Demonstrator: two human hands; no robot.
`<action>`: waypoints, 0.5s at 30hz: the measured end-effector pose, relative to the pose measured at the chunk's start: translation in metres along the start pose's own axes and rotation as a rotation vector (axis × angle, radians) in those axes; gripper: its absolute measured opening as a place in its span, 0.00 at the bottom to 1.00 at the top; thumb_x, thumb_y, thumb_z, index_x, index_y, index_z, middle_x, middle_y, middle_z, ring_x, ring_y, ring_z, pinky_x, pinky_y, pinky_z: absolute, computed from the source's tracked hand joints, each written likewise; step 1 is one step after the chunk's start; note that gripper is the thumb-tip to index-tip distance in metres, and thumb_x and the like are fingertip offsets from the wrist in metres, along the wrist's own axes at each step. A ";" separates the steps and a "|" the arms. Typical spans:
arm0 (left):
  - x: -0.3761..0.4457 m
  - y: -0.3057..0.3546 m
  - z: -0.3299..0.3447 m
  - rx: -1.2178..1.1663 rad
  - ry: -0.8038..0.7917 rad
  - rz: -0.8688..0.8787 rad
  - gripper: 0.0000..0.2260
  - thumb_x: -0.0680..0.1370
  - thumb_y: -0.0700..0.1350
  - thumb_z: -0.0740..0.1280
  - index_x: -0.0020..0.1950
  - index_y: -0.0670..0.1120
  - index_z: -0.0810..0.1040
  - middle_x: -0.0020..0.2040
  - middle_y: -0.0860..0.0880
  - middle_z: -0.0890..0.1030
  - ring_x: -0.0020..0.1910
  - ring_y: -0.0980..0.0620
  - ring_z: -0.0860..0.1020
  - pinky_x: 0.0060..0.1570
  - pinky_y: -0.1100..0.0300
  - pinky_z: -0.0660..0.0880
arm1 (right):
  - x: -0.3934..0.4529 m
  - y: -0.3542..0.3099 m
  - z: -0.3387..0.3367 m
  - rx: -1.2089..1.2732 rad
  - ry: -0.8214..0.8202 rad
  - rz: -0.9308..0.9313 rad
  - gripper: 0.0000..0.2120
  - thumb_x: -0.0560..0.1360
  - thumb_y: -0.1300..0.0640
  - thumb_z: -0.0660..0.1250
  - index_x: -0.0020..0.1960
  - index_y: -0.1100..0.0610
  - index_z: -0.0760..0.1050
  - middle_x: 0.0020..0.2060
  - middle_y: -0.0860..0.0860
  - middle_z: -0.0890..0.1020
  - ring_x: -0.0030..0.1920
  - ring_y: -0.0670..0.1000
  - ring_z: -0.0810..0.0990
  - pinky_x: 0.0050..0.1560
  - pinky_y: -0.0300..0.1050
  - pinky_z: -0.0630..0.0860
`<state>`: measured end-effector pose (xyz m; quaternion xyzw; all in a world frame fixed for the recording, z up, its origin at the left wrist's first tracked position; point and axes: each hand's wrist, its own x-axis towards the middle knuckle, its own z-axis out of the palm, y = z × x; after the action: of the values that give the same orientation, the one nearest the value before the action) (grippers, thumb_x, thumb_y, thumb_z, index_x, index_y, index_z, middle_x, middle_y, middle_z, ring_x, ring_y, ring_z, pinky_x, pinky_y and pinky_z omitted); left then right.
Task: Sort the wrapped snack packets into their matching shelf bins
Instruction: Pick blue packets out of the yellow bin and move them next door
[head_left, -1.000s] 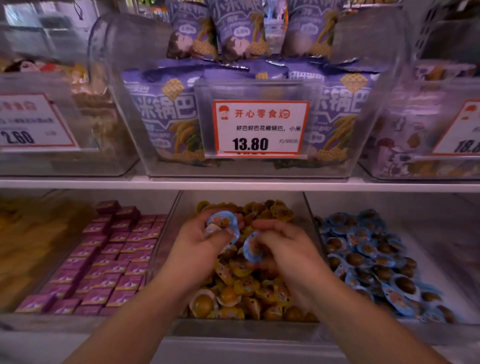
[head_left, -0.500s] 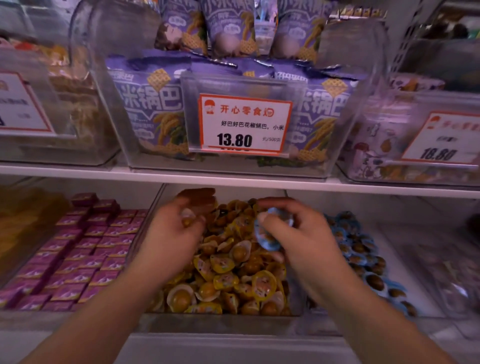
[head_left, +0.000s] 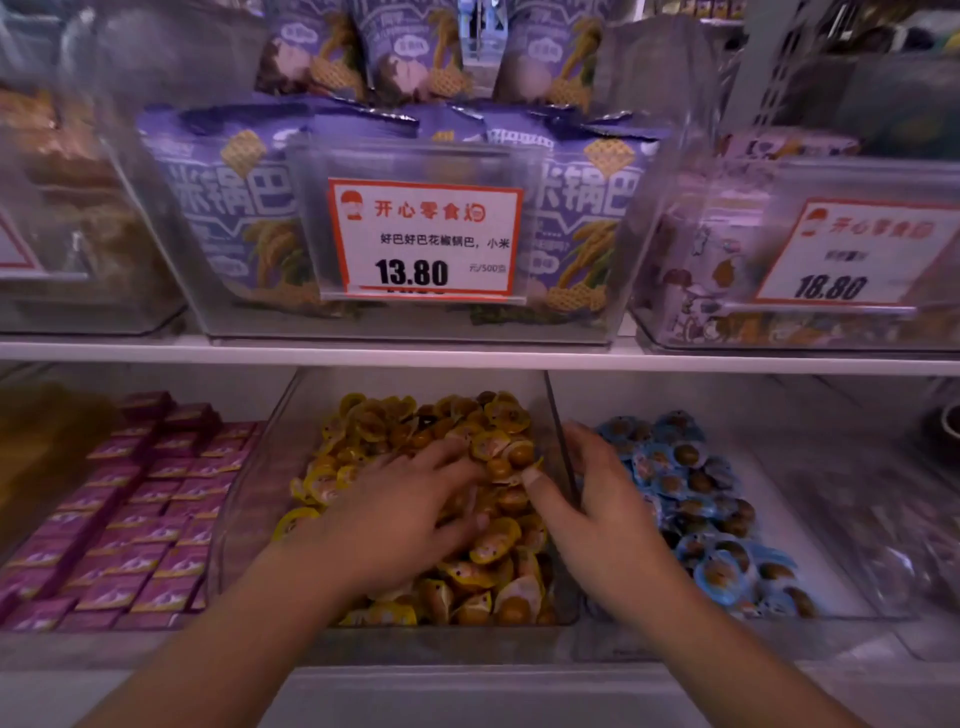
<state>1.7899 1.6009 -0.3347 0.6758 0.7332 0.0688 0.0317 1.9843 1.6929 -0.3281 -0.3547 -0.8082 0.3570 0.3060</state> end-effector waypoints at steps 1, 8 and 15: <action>0.006 -0.007 -0.001 0.075 0.038 -0.023 0.23 0.75 0.67 0.51 0.68 0.63 0.66 0.76 0.57 0.63 0.66 0.50 0.73 0.67 0.50 0.66 | 0.000 0.001 0.004 0.003 0.026 0.001 0.21 0.77 0.48 0.66 0.69 0.46 0.68 0.60 0.44 0.76 0.60 0.44 0.76 0.60 0.39 0.73; 0.028 -0.058 -0.011 0.146 0.248 -0.338 0.19 0.80 0.59 0.57 0.62 0.53 0.80 0.64 0.47 0.77 0.60 0.42 0.77 0.62 0.50 0.70 | -0.001 0.007 0.005 0.009 0.048 -0.009 0.26 0.76 0.51 0.66 0.73 0.46 0.64 0.64 0.43 0.71 0.63 0.42 0.71 0.61 0.36 0.68; 0.009 -0.009 -0.023 -0.380 0.250 -0.018 0.08 0.75 0.52 0.67 0.52 0.55 0.82 0.49 0.56 0.81 0.49 0.60 0.79 0.51 0.59 0.76 | -0.001 0.007 0.006 0.016 0.077 -0.019 0.26 0.74 0.53 0.67 0.71 0.48 0.66 0.61 0.44 0.72 0.61 0.42 0.72 0.58 0.34 0.68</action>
<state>1.7774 1.6074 -0.3130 0.6373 0.7112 0.2889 0.0679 1.9826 1.6939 -0.3376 -0.3582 -0.7962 0.3466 0.3430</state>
